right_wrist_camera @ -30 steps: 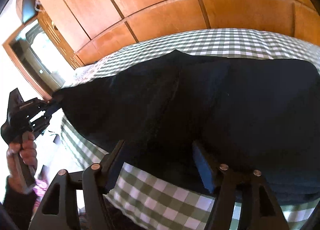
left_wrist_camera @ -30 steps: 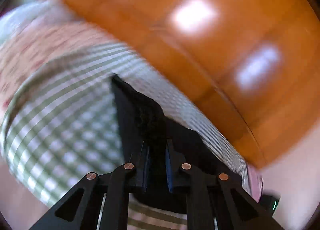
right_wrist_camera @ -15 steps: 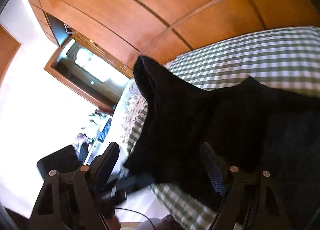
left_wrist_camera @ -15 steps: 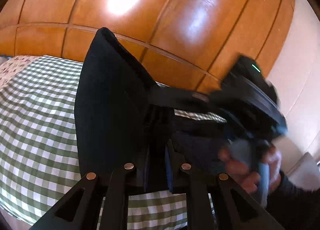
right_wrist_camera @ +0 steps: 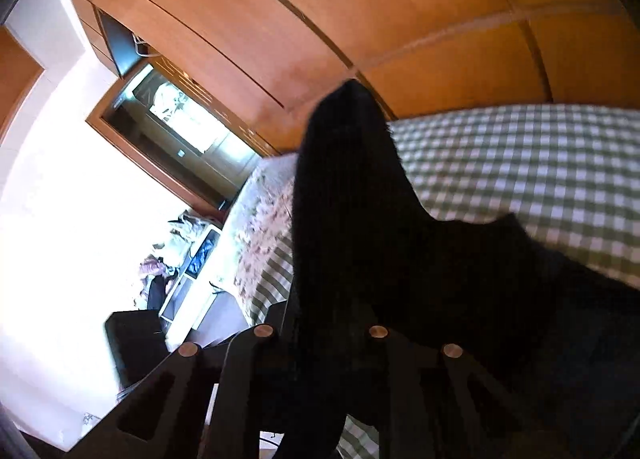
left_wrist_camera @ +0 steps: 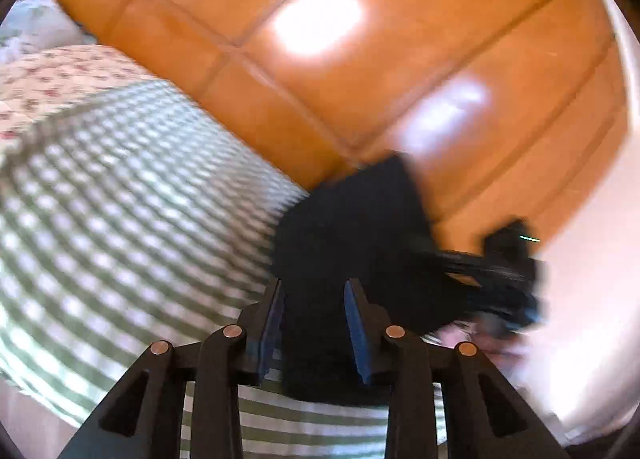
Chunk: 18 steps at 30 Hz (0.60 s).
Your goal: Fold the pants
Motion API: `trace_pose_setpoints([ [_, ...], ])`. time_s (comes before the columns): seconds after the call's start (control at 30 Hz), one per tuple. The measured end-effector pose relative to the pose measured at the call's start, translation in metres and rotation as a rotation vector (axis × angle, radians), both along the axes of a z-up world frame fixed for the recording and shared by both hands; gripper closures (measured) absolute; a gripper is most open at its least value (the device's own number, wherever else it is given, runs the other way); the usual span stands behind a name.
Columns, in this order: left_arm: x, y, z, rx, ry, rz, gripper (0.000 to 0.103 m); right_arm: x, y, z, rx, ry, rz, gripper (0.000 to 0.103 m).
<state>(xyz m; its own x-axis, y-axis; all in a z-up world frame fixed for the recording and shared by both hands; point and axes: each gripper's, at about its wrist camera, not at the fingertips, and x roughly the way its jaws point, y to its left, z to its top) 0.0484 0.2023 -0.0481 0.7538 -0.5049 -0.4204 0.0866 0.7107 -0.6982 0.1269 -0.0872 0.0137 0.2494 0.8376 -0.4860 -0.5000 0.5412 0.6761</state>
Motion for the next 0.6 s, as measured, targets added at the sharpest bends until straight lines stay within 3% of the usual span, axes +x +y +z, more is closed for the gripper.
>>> trace_pose_setpoints([
  [0.17,0.02,-0.019,-0.017,0.05,0.062,-0.031,0.072,-0.009,-0.022,0.025,-0.011,-0.058,-0.022,0.088],
  [0.37,0.051,-0.092,-0.025,0.088,0.071,-0.206,0.072,-0.019,-0.08,0.045,-0.012,-0.097,-0.091,0.088],
  [0.5,0.058,-0.142,-0.032,0.129,0.081,-0.342,0.072,-0.028,-0.134,0.031,-0.029,-0.067,-0.176,0.088],
  [0.6,0.055,-0.176,-0.046,0.182,0.11,-0.435,0.072,-0.031,-0.172,0.002,-0.053,-0.002,-0.262,0.088],
])
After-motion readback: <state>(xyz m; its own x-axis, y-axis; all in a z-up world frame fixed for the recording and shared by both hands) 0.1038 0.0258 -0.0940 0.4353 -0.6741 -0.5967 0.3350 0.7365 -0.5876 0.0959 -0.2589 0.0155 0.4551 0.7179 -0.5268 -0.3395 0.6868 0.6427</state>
